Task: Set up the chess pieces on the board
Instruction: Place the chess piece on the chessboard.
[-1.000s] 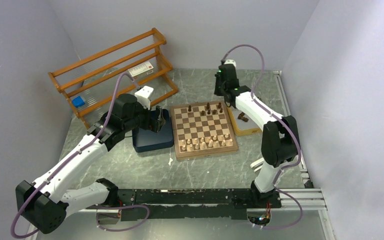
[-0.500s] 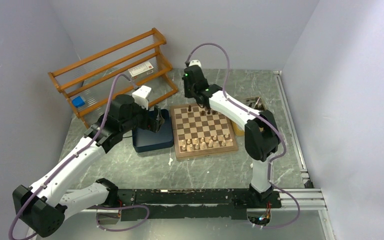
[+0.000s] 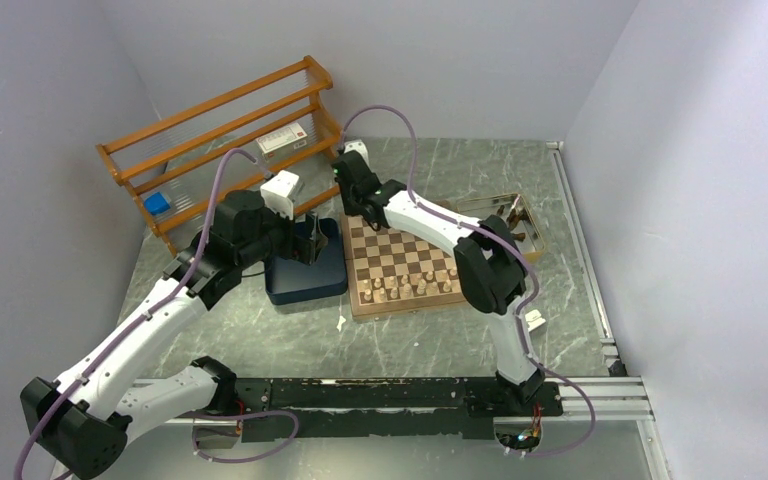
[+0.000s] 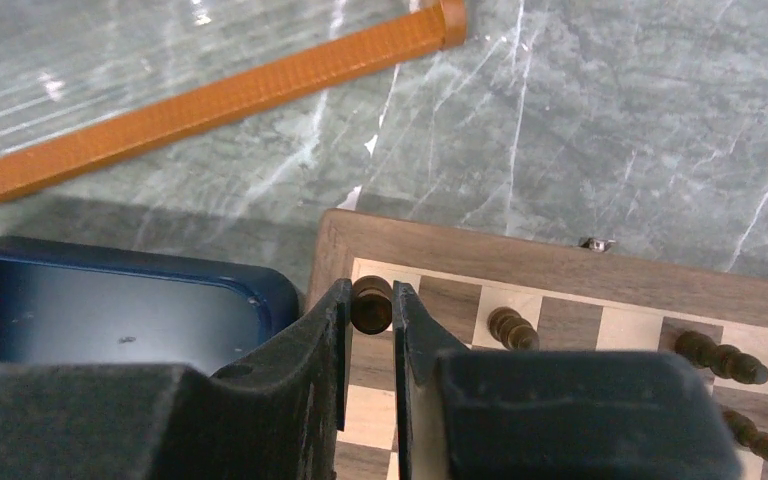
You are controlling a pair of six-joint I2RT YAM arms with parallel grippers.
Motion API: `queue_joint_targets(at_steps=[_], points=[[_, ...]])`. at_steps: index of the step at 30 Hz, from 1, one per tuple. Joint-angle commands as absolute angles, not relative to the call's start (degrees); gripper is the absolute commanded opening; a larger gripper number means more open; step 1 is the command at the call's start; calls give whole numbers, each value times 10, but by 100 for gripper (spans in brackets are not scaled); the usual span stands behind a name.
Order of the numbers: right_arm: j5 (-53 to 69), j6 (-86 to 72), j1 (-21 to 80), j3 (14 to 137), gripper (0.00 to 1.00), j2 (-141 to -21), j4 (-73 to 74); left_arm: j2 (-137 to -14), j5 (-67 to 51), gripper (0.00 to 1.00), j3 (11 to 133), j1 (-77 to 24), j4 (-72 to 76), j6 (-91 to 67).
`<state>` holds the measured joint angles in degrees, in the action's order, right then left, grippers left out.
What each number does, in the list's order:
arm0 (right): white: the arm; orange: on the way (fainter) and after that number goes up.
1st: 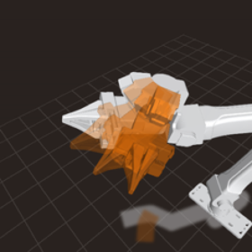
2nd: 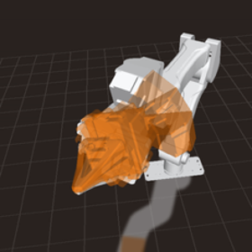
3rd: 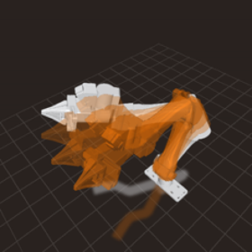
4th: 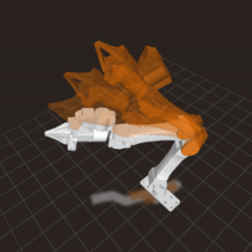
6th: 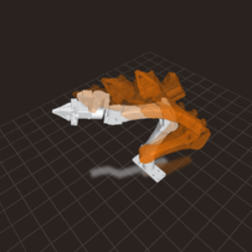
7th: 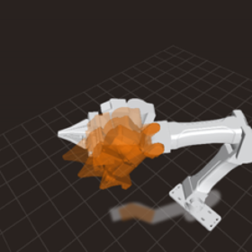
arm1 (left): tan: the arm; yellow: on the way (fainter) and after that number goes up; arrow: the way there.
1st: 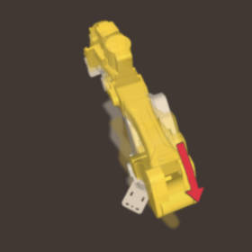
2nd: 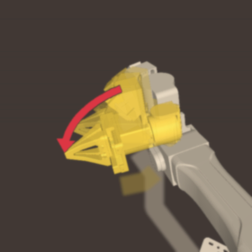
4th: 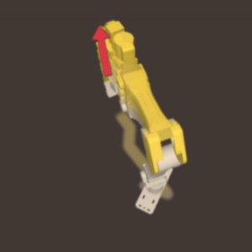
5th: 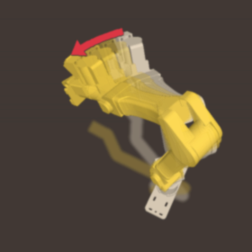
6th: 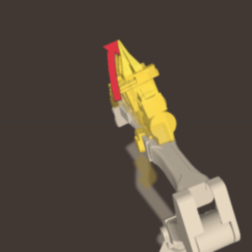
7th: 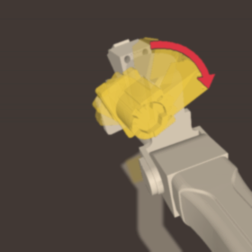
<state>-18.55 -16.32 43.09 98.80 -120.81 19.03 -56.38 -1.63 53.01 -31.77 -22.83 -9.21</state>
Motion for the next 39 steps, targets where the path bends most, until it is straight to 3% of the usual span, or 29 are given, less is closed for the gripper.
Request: queue_joint_targets(at_steps=[1, 39], points=[[-211, -169, 437, 994, 17, -1223, 194, -554, -25, 95, 526, -317, -221, -88], [-209, -166, 441, 929, 18, -1251, 159, -556, -30, 94, 525, -316, -219, -88]])
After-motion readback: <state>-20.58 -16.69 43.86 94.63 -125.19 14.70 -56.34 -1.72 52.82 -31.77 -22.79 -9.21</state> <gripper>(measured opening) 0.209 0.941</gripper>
